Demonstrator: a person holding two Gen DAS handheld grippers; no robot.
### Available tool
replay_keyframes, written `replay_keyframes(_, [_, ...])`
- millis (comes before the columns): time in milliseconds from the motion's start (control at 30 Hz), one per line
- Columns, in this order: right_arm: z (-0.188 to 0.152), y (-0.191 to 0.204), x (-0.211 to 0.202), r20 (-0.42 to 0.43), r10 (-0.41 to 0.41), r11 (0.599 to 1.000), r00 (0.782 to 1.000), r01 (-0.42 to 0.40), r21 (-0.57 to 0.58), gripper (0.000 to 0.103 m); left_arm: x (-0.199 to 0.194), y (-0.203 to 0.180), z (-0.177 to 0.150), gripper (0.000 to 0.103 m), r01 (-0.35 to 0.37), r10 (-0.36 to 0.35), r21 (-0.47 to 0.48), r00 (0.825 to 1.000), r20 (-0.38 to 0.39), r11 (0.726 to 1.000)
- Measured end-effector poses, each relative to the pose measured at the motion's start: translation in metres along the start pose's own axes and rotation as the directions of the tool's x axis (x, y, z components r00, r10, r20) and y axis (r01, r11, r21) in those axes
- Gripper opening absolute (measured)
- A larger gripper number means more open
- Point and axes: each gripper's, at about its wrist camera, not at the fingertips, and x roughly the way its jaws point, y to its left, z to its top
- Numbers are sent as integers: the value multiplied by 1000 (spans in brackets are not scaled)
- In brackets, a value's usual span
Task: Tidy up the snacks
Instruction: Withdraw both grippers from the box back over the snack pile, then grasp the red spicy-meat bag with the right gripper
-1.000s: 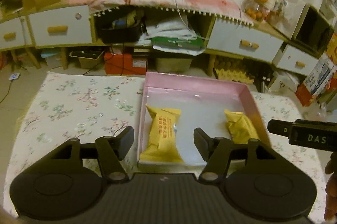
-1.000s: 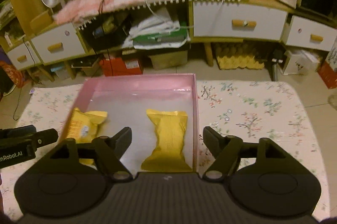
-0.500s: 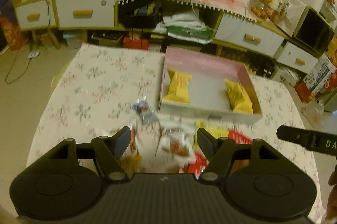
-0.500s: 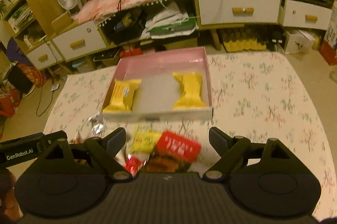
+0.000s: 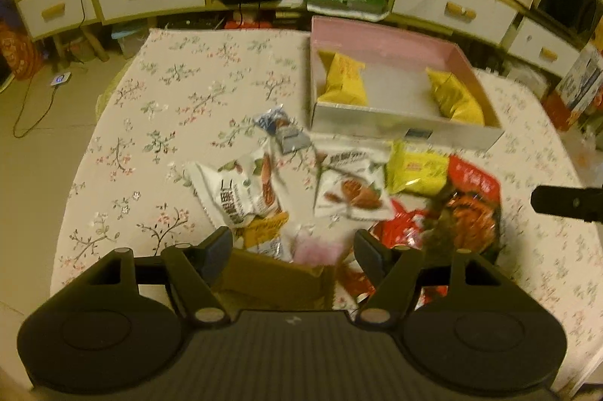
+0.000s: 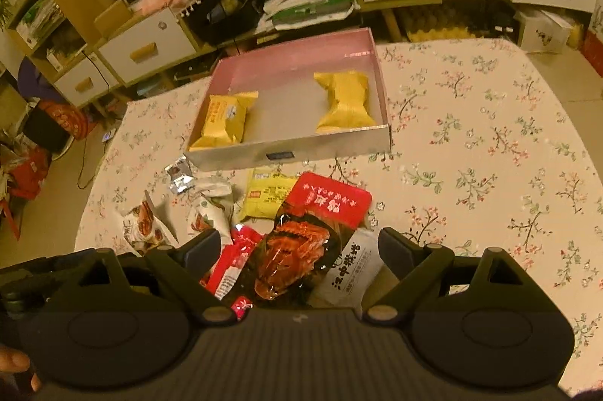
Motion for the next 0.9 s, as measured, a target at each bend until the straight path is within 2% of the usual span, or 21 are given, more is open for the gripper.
replay_keyframes(133, [-3, 0, 21, -59, -1, 1000, 998, 2, 3, 89, 7, 4, -1, 81, -10, 10, -12, 1000, -19, 1000])
replay_keyframes(400, [-6, 2, 60, -139, -41, 999, 989, 40, -15, 88, 9, 14, 5, 88, -28, 27, -65, 1000, -7, 998])
replay_keyframes(533, [-8, 12, 69, -142, -66, 996, 988, 58, -64, 91, 11, 21, 7, 90, -39, 39, -89, 999, -7, 995])
replay_keyframes(767, [-16, 39, 81, -87, -150, 970, 985, 130, -205, 94, 16, 37, 14, 92, -82, 83, -173, 997, -1, 982])
replay_keyframes(833, [-17, 45, 80, -60, -156, 959, 986, 136, -249, 84, 18, 42, 16, 93, -92, 93, -190, 996, 0, 978])
replay_keyframes(867, [-15, 46, 77, -51, -150, 956, 987, 132, -264, 72, 19, 43, 17, 93, -96, 98, -194, 995, 0, 976])
replay_keyframes(900, [-13, 46, 74, -51, -136, 957, 989, 118, -263, 63, 20, 45, 17, 93, -100, 102, -196, 995, 1, 975])
